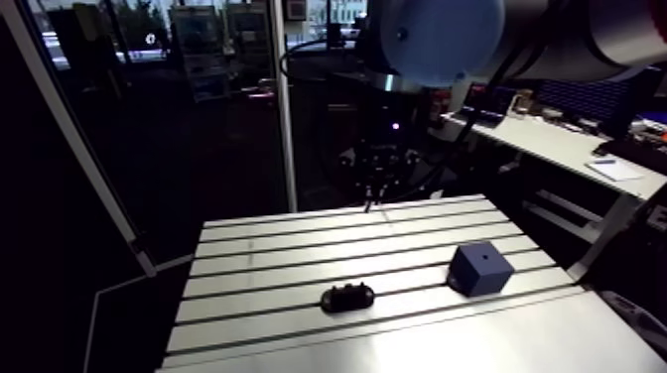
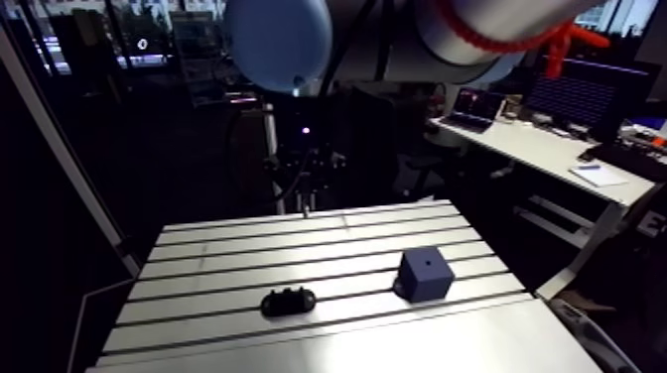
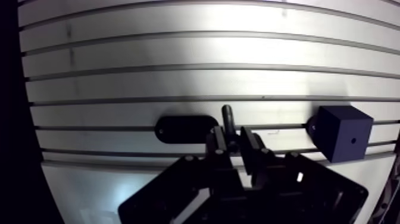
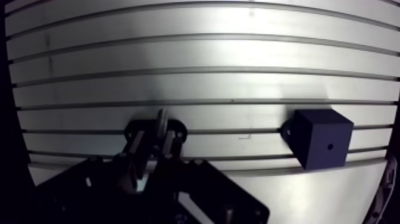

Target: Pick up the M10 bolt and insert it into the hole until fully seated.

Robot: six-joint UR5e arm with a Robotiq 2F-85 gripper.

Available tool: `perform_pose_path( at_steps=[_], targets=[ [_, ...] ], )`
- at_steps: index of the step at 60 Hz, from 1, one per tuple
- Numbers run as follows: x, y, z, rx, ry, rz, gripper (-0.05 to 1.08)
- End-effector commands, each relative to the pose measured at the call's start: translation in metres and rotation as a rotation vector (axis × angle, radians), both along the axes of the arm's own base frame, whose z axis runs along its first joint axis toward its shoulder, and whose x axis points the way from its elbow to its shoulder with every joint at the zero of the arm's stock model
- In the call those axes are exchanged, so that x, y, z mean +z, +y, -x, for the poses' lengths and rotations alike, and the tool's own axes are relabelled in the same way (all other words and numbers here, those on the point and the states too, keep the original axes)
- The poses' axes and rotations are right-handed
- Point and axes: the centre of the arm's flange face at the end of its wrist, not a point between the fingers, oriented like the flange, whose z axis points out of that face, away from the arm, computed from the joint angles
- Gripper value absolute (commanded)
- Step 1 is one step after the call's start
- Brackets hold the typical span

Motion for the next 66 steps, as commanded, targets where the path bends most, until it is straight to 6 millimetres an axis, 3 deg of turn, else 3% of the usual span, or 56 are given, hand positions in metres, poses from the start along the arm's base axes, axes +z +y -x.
perform_pose_path(
  at_steps=[1, 5, 12, 26, 36, 66],
  targets=[
    [0.022, 0.038, 0.01, -0.007, -0.062, 0.013, 1.08],
    [0.025, 0.064, 0.012, -0.031, -0.092, 0.023, 1.08],
    [0.024, 0.073, 0.016, -0.032, -0.133, 0.032, 1.08],
    [0.022, 0.117, 0.02, -0.031, -0.212, 0.022, 1.08],
    [0.021, 0.129, 0.025, -0.032, -0.265, 0.003, 1.08],
    [-0.009, 0.163, 0.032, 0.003, -0.385, 0.012, 1.08]
  ],
)
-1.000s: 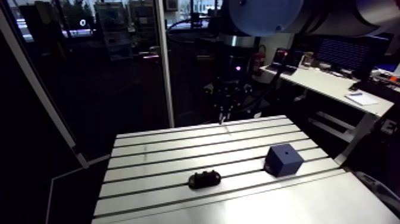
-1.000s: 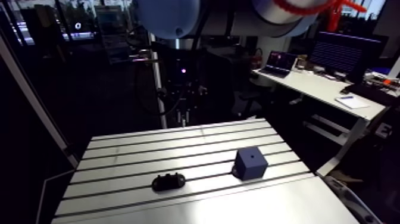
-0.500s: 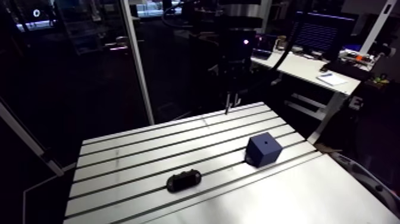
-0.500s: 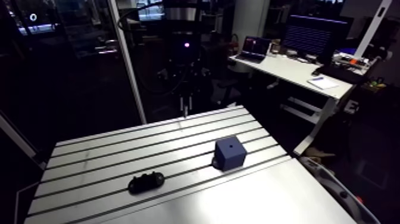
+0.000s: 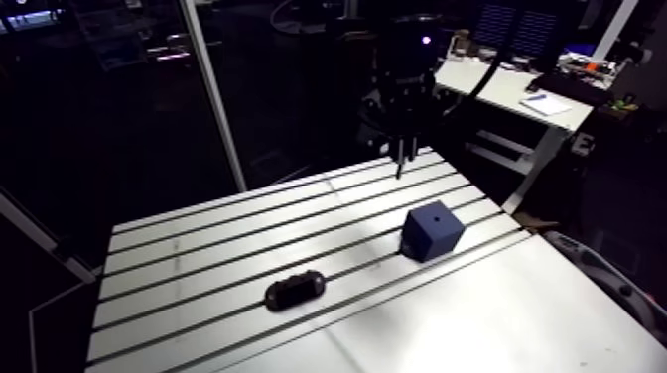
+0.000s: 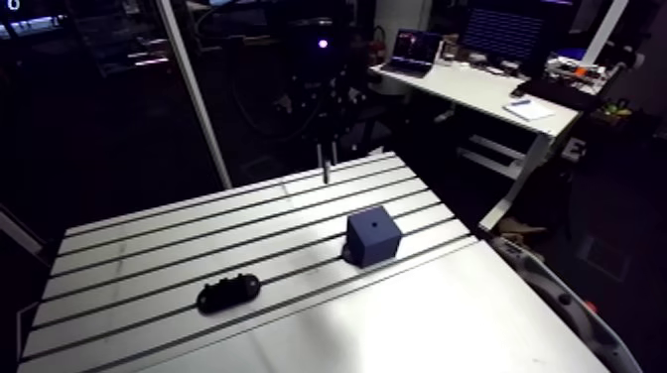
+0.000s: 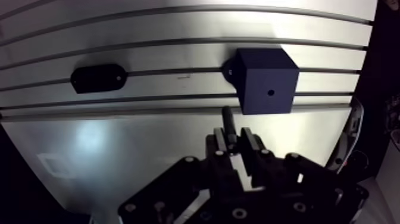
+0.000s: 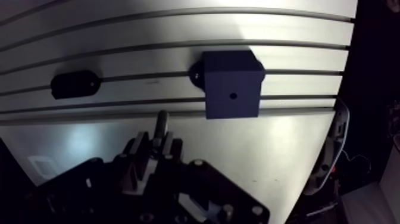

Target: Pick up the M10 bolt and insert it into the hole until fully seated.

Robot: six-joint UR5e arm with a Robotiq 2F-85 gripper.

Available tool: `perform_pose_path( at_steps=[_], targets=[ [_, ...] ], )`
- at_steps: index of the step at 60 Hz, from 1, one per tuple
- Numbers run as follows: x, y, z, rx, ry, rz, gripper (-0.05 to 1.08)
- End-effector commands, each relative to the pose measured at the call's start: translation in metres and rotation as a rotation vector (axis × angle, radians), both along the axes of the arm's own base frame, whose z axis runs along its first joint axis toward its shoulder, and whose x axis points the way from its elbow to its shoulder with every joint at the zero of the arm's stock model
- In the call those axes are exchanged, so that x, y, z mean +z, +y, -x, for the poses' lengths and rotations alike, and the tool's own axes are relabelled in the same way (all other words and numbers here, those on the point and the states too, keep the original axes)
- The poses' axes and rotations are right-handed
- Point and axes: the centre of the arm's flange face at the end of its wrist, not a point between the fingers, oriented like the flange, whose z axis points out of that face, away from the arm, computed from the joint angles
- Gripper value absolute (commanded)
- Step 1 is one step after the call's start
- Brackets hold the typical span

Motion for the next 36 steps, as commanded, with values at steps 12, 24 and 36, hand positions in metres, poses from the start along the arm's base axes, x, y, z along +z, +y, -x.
perform_pose_path(
  at_steps=[12, 24, 36],
  targets=[
    [-0.021, 0.037, 0.002, -0.011, -0.056, 0.031, 1.08],
    [-0.026, 0.049, 0.003, 0.01, -0.064, 0.026, 1.08],
    [-0.026, 0.052, 0.002, 0.036, -0.064, 0.031, 1.08]
  ],
)
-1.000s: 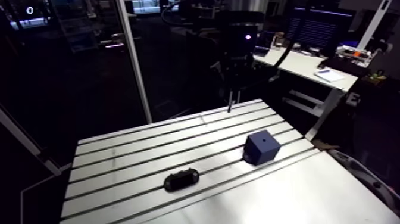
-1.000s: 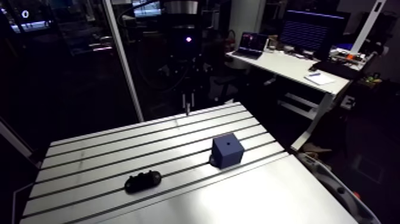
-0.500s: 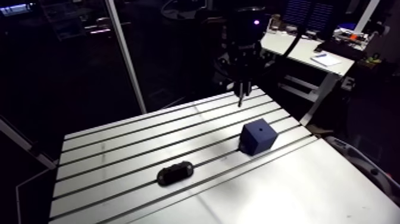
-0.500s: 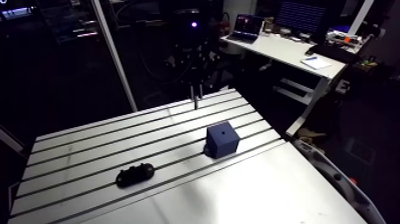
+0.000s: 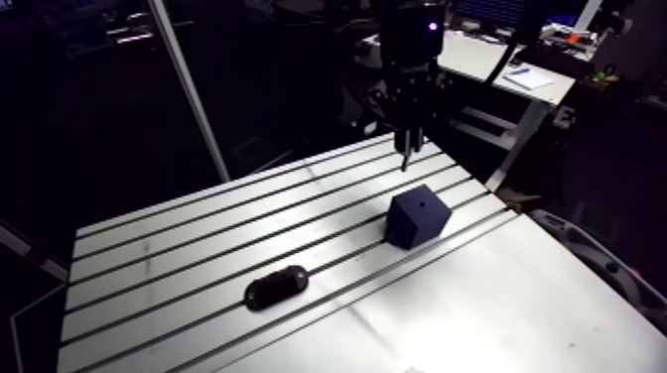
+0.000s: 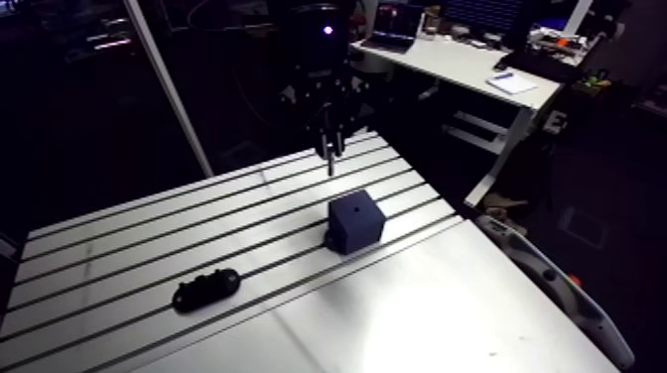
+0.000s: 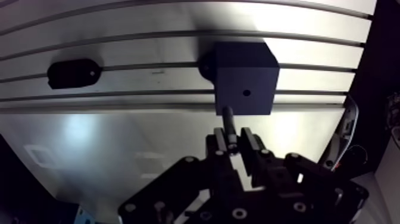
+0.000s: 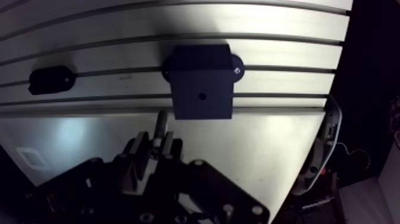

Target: Pick up the M10 bolt and insert it into the hole until fully seated.

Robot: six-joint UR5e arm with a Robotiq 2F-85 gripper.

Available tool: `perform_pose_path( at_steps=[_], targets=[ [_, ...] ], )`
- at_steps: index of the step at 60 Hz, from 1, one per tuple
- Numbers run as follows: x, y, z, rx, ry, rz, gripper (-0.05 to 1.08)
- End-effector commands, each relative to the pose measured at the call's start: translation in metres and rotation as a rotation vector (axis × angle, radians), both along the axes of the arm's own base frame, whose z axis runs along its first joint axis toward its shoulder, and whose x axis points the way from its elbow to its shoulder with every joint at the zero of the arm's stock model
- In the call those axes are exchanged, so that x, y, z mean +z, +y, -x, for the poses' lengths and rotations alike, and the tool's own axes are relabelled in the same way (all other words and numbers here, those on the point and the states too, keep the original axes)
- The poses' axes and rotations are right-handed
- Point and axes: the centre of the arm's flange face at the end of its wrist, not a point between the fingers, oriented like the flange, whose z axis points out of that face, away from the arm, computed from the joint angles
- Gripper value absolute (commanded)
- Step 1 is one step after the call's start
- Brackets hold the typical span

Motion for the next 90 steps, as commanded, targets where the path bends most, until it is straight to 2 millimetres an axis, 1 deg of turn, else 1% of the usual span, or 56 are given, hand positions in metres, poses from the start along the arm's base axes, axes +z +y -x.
perform_pose_path(
  at_steps=[1, 7, 16, 47, 55, 59, 73, 90],
  targets=[
    [-0.002, 0.005, -0.001, 0.024, -0.002, 0.003, 1.08],
    [-0.004, 0.008, -0.001, 0.065, 0.009, 0.007, 1.08],
    [-0.003, 0.014, -0.003, 0.079, 0.013, 0.012, 1.08],
    [-0.021, 0.011, -0.008, 0.088, 0.005, 0.02, 1.08],
    [-0.024, 0.024, -0.011, 0.063, 0.004, 0.02, 1.08],
    [-0.026, 0.028, -0.011, 0.053, 0.003, 0.019, 1.08],
    [-0.031, 0.03, -0.015, 0.044, -0.004, 0.022, 1.08],
    [-0.036, 0.028, -0.018, 0.043, -0.009, 0.025, 1.08]
  ],
)
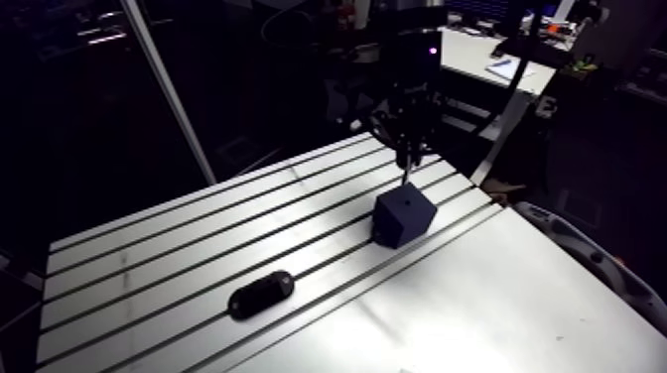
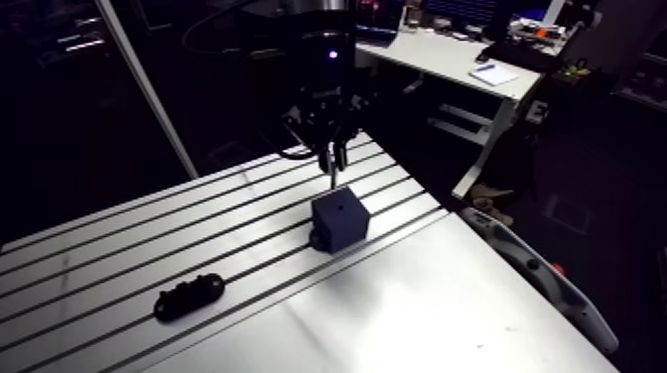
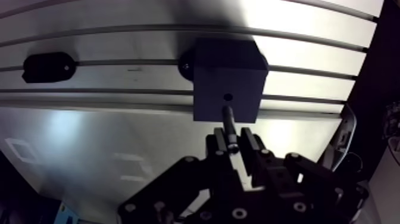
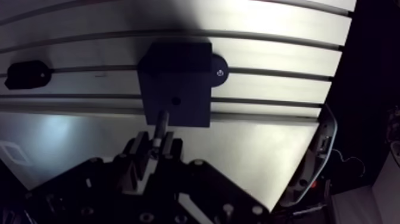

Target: Pick up the M10 bolt and insert it into the hole until fully seated.

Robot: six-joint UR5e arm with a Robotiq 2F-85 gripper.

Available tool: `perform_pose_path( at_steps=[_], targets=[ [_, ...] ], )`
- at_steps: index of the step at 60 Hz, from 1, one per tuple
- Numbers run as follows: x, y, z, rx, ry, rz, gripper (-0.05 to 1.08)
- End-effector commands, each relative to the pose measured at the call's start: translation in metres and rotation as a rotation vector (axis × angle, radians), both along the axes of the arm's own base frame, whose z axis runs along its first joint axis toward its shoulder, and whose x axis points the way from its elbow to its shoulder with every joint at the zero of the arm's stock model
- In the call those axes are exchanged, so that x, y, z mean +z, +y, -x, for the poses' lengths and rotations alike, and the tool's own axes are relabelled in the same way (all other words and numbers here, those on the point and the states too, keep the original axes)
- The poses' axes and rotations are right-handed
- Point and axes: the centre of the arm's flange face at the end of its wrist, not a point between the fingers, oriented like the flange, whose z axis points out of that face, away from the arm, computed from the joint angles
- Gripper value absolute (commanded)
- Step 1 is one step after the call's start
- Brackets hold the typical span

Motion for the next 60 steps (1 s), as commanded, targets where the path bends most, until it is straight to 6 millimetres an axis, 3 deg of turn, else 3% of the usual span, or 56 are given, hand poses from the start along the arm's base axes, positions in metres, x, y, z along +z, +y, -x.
perform_pose_path(
  at_steps=[1, 60],
  targets=[
    [-0.005, -0.001, -0.002, -0.003, -0.003, 0.001, 1.08],
    [-0.016, 0.001, -0.01, -0.012, -0.017, 0.01, 1.08]
  ],
)
